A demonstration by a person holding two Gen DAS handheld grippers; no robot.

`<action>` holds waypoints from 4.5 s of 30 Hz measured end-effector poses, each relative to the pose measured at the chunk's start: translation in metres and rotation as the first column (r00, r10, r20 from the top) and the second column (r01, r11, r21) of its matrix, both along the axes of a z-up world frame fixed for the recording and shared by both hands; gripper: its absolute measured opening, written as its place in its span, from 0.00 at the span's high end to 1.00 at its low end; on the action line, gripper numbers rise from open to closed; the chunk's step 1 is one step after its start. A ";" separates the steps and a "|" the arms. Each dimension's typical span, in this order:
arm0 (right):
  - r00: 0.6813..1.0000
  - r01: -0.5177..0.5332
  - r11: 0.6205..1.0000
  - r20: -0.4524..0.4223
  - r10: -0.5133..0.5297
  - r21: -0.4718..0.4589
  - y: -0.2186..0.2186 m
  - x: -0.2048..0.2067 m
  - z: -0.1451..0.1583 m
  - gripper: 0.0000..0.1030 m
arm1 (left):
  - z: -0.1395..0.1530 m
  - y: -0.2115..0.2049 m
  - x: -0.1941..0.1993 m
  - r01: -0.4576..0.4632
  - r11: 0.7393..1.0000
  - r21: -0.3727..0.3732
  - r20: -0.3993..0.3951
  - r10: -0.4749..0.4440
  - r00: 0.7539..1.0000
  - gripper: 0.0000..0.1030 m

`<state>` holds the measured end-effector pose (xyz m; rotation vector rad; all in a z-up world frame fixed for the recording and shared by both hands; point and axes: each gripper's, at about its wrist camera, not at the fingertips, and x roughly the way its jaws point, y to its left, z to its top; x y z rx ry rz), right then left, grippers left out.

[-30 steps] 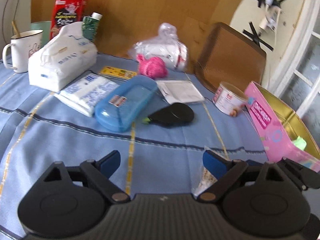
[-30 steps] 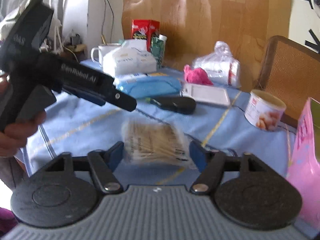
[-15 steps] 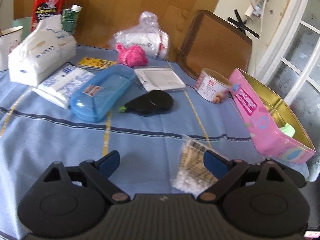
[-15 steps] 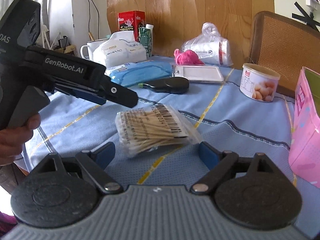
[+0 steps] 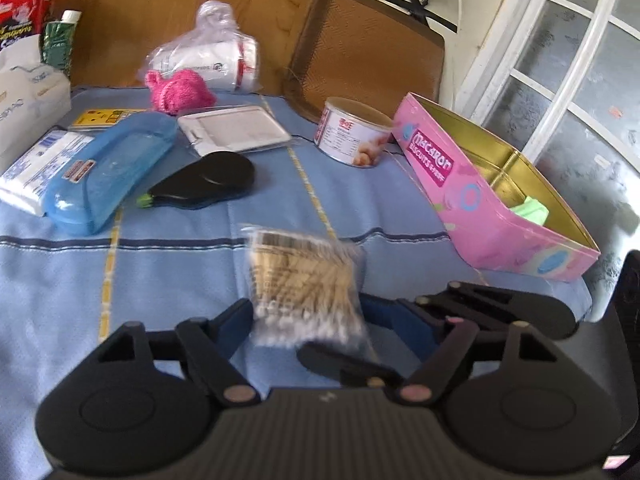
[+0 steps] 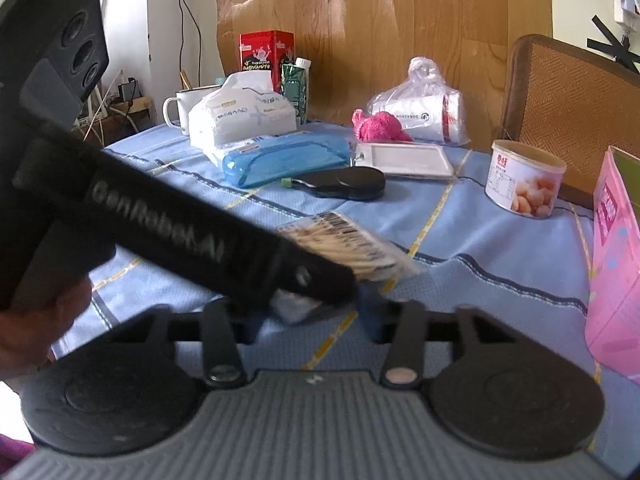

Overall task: Organize soft objects
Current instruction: 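Carry the cotton swab bag with the right gripper into the pink tin and release, then grasp the blue plastic case with the right gripper and lift it, then lower the blue case into the pink tin and open the right gripper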

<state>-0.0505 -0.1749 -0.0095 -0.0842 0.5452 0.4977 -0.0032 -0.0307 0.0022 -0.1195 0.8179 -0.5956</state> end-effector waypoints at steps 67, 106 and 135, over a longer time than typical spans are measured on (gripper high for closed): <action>0.988 0.114 0.991 -0.116 -0.104 0.077 0.109 0.120 0.009 0.34 | 0.005 0.186 -0.006 -0.507 0.849 -0.148 0.059 0.520 0.852 0.05; 0.778 0.542 0.815 0.243 -0.579 0.207 -0.203 -0.002 0.043 0.40 | 0.077 -0.281 0.031 0.367 0.930 0.018 0.128 -0.366 0.922 0.18; 0.921 0.285 0.934 0.209 -0.329 0.214 -0.072 0.004 0.034 0.39 | 0.034 0.016 0.028 -0.178 0.982 0.069 0.204 0.160 0.966 0.09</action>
